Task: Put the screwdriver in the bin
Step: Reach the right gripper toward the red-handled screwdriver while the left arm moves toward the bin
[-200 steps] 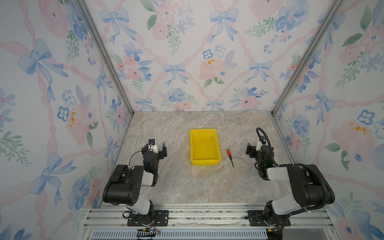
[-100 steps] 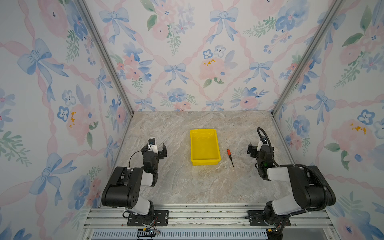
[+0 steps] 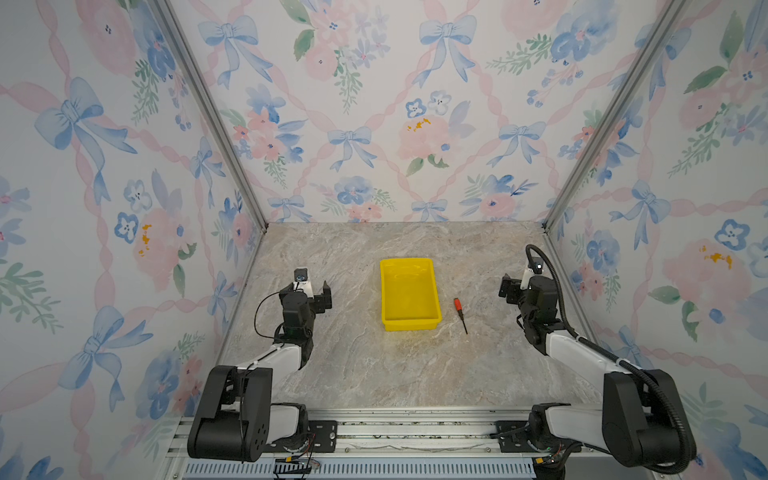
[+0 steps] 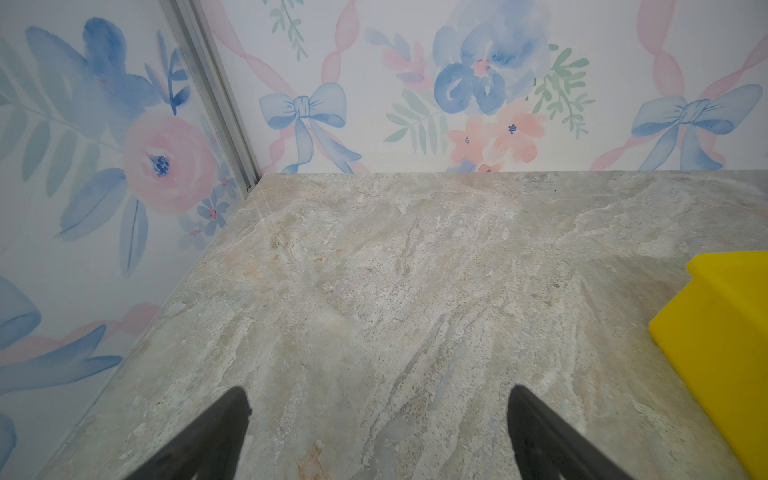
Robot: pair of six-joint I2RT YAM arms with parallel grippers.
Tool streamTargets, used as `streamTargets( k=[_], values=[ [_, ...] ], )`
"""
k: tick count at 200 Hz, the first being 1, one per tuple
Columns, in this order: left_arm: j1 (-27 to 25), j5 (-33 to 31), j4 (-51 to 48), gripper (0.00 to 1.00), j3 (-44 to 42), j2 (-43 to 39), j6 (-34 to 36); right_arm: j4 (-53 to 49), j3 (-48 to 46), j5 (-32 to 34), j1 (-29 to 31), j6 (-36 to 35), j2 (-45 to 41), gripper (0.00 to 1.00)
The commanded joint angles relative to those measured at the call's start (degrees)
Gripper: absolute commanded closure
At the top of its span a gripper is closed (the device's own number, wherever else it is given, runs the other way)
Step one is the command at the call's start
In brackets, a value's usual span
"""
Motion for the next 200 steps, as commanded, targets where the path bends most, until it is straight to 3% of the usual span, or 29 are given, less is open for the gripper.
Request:
streamTargets(
  k=[1,24,55,87,120,200],
  values=[
    [0.32,-0.02,-10.12,0.02,2.61,-2.27,-2.35,-12.25,4.64,1.99,1.19,4.53,-1.84,0.03],
    [-0.08,5.54,-13.67,0.03,3.69,-5.26,-3.68,-19.74,7.81,3.72,3.16,7.72,-2.95,0.03],
    [-1.33,6.11,-23.28,0.03,8.51,-7.42,-8.44,-32.88,13.86,5.2,4.74,16.2,-3.23,0.03],
    [-2.65,10.15,-31.48,0.02,13.34,-8.18,-11.59,-50.35,24.21,0.95,4.58,22.23,3.5,0.03],
    [-4.61,16.84,-39.1,0.02,19.01,-6.65,-14.26,-49.65,24.76,-4.42,7.26,22.83,5.34,0.03],
    [-15.65,21.99,-43.63,0.03,20.19,-7.71,-12.03,-53.46,33.31,-8.7,14.41,22.85,19.55,0.03]
  ],
)
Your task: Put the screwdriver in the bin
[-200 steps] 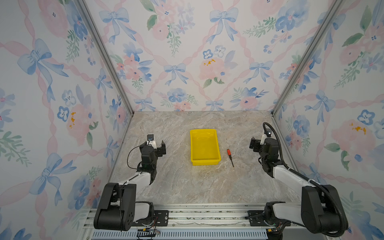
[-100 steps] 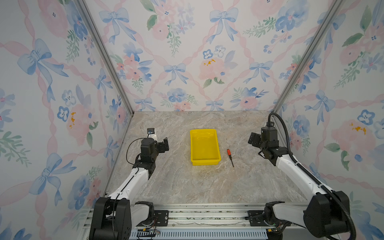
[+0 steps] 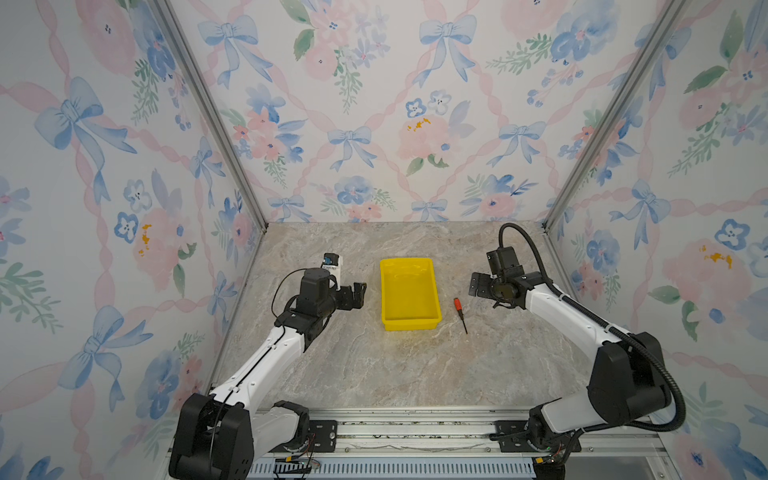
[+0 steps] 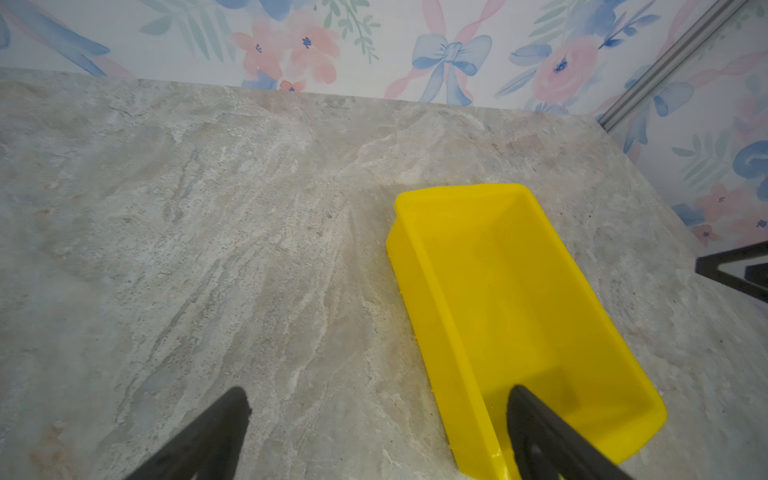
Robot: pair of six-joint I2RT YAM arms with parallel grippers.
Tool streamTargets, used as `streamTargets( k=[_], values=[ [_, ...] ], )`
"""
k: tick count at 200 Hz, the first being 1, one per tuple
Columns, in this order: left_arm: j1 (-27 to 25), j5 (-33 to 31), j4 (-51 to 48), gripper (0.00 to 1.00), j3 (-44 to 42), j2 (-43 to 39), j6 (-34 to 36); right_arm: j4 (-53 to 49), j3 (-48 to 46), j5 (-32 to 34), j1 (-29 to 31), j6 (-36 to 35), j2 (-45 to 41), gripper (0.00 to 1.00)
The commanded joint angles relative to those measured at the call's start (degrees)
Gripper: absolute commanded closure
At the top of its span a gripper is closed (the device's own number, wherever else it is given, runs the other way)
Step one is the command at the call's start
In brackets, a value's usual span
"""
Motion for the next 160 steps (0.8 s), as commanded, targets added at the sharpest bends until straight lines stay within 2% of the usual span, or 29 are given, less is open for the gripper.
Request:
streamTargets(
  k=[1,39,79,118,160],
  values=[
    [-2.42,3.9,-2.65,0.03,1.28,-0.51,1.27,-2.59,2.36,-3.19,1.08,0.56,3.64,0.03],
    [-6.19,9.54,-3.22,0.02,1.17,-1.96,6.31,-1.65,4.93,-8.53,1.34,0.78,9.89,0.0],
    [-9.93,14.8,-4.28,0.02,3.37,-1.41,9.84,-1.58,6.36,-9.46,2.08,0.47,14.12,0.1],
    [-14.58,13.48,-6.13,0.03,5.11,0.81,13.22,-1.09,6.74,-9.62,2.69,0.82,17.04,0.25],
    [-18.97,10.74,-7.91,0.02,7.12,3.3,15.74,-0.62,7.57,-9.39,3.44,0.44,18.54,0.34]
  ],
)
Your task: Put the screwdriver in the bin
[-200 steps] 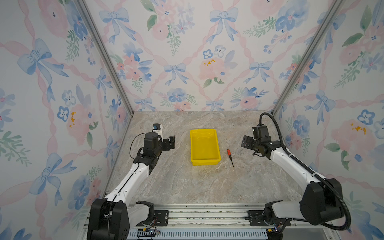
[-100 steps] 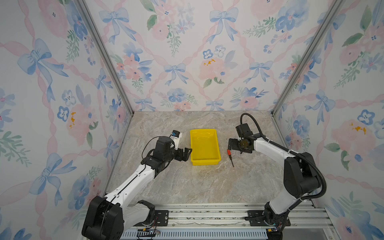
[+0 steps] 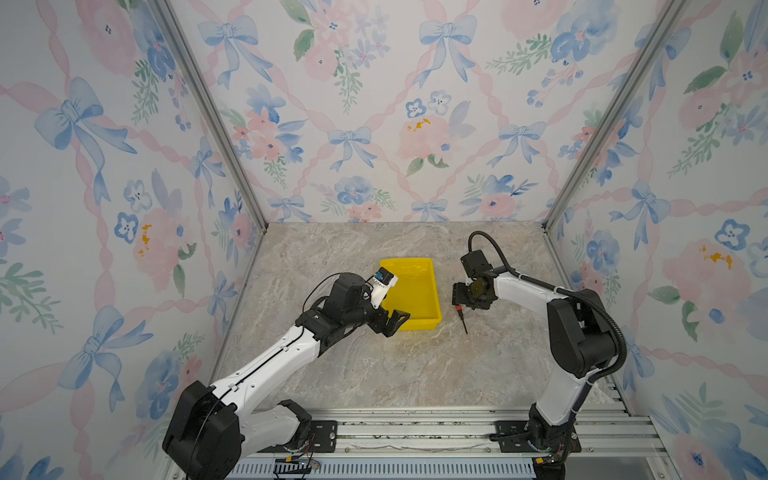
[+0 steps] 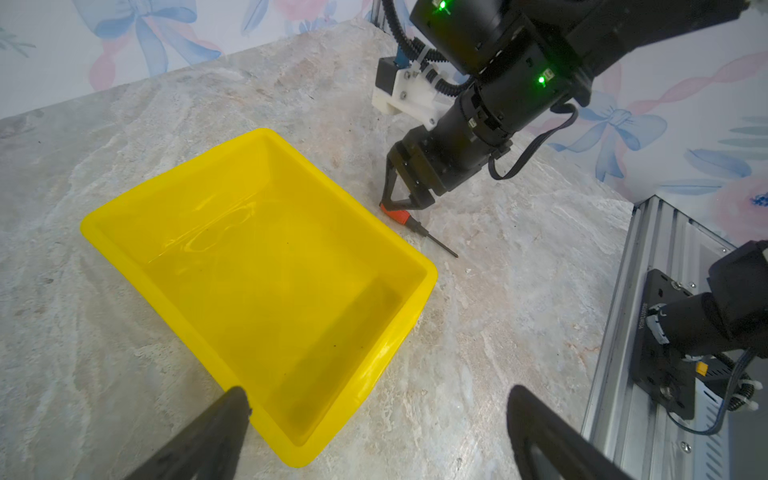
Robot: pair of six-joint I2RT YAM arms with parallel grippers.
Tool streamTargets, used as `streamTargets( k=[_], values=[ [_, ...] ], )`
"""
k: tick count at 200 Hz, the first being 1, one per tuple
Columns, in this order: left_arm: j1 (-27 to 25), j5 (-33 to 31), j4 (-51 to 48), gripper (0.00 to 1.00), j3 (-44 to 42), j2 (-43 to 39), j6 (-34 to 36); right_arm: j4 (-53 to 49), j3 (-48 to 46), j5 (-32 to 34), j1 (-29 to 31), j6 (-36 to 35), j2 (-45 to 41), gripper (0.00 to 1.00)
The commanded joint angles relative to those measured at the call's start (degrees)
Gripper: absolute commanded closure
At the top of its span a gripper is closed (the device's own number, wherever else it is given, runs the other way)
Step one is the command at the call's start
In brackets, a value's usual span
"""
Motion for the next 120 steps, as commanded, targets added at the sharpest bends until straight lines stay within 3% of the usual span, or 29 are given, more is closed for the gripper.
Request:
streamTargets(
  k=[1,62,120],
  values=[
    [-1.85,-1.54,-2.24,0.02,1.83,1.2,3.09,-0.32,2.02,-0.21,0.95,0.15,1.35,0.34],
    [-5.41,-4.98,-2.35,0.03,2.74,3.69,3.46,0.73,2.24,0.42,1.14,0.48,3.12,0.44],
    [-6.52,-7.37,-2.34,0.02,2.56,4.91,3.52,0.8,2.64,0.07,1.37,0.21,4.83,0.66]
  ],
)
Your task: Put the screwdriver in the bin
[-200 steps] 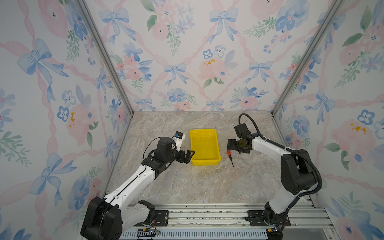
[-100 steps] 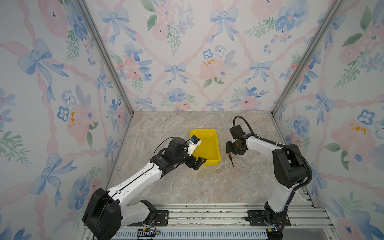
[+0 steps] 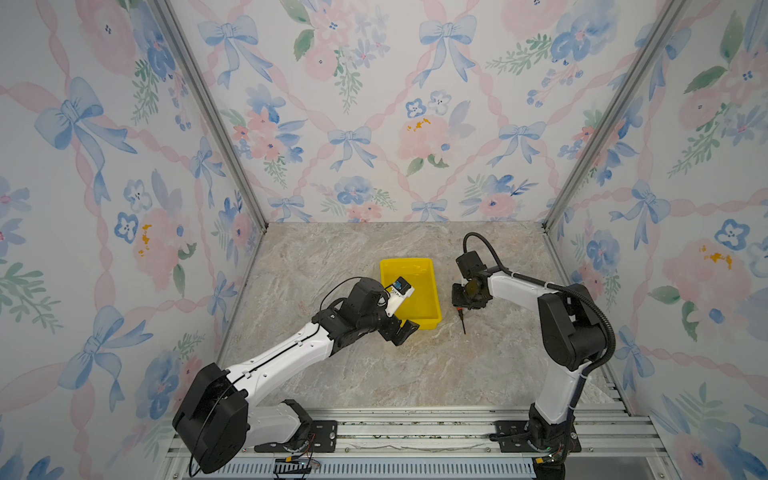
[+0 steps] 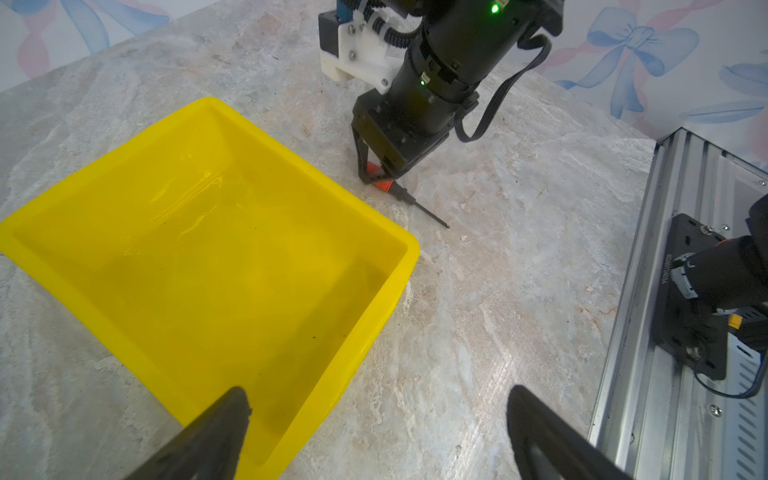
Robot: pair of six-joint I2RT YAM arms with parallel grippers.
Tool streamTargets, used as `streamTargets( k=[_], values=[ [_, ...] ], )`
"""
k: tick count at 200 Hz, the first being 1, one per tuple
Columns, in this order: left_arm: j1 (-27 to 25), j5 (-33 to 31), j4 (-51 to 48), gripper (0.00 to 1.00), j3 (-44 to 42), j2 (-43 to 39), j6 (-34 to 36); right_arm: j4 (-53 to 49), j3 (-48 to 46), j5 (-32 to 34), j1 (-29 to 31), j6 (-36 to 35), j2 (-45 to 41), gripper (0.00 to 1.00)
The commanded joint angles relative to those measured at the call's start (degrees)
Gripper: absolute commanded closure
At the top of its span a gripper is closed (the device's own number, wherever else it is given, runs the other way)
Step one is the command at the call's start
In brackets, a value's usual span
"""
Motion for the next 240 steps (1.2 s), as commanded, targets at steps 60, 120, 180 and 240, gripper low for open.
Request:
streamTargets(
  k=[60,120,180,240],
  values=[
    [-0.4,-3.72,-0.8,0.03,-0.02,0.63,0.9,-1.13,0.52,0.22,0.91,0.01,0.38,0.9],
    [2.01,-6.39,-0.49,0.02,-1.1,0.07,0.57,-5.82,2.56,2.96,3.0,-0.62,-7.91,0.99],
    [8.38,-4.32,0.38,0.03,-2.34,-2.67,-0.31,-14.1,11.41,8.27,10.59,2.19,-12.65,1.0],
    [10.17,-2.31,2.08,0.03,-4.54,-5.62,-1.28,-16.18,27.18,6.76,16.77,5.85,-3.09,1.0]
  ],
)
